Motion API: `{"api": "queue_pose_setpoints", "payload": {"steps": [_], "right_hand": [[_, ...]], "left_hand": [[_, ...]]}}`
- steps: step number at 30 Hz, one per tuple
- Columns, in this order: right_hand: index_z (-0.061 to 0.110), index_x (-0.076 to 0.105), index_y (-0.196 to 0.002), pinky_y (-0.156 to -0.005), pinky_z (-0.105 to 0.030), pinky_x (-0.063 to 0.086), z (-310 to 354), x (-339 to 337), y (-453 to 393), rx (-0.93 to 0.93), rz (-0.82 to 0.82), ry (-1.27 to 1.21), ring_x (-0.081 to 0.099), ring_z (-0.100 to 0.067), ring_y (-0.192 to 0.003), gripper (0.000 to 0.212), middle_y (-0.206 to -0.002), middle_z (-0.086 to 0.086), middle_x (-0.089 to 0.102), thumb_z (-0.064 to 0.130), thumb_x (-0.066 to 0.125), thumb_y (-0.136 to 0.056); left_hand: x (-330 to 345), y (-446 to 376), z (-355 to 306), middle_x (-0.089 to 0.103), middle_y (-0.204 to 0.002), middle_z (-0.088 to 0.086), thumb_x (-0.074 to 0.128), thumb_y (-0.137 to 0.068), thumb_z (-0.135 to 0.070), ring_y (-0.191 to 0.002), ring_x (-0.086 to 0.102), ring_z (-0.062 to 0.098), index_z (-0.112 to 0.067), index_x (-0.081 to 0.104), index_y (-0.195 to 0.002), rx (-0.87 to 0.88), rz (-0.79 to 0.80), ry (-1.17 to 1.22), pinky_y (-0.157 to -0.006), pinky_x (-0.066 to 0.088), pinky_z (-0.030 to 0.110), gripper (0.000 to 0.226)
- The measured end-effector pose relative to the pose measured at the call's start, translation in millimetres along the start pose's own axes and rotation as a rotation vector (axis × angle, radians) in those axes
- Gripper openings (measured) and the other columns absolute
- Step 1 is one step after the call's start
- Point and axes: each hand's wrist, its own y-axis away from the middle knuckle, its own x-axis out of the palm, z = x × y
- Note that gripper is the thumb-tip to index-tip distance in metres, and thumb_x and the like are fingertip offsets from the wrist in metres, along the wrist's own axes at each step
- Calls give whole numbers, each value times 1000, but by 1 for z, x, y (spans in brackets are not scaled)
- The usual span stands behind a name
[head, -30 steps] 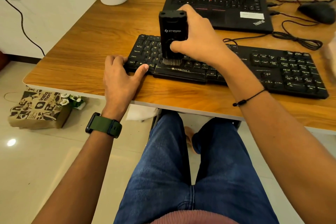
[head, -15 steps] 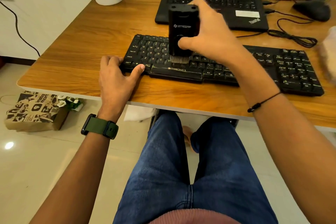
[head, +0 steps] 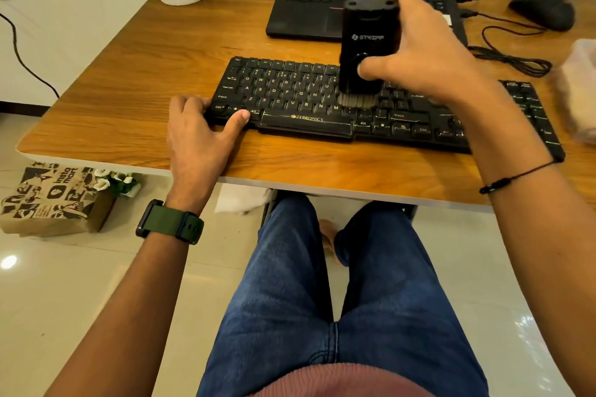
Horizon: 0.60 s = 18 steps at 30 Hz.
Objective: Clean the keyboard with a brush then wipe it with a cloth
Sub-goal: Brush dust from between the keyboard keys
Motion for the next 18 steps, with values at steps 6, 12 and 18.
{"api": "queue_pose_setpoints", "payload": {"steps": [6,12,18], "right_hand": [[16,40,-111,-54,-1,38,8,20,-7,-11,49,-43,49,2,-76,47,-87,12,49,9,68,-74],[14,40,-120,-66,-8,44,-25,-6,18,97,-16,-38,52,-5,-88,56,-93,10,51,8,70,-73],[11,40,-122,-69,-12,46,-15,-18,20,48,-80,-53,53,-6,-92,57,-104,4,52,7,69,-73]], "left_hand": [[1,-1,0,49,-121,12,65,-80,-46,-109,47,20,-4,55,-117,-5,-8,-14,-78,29,14,56],[1,1,-1,47,-124,12,64,-81,-46,-112,46,21,-3,54,-119,-5,-11,-18,-81,30,15,59],[1,1,-2,47,-125,13,64,-81,-45,-113,46,21,-2,54,-120,2,-16,-21,-82,31,17,59]]}}
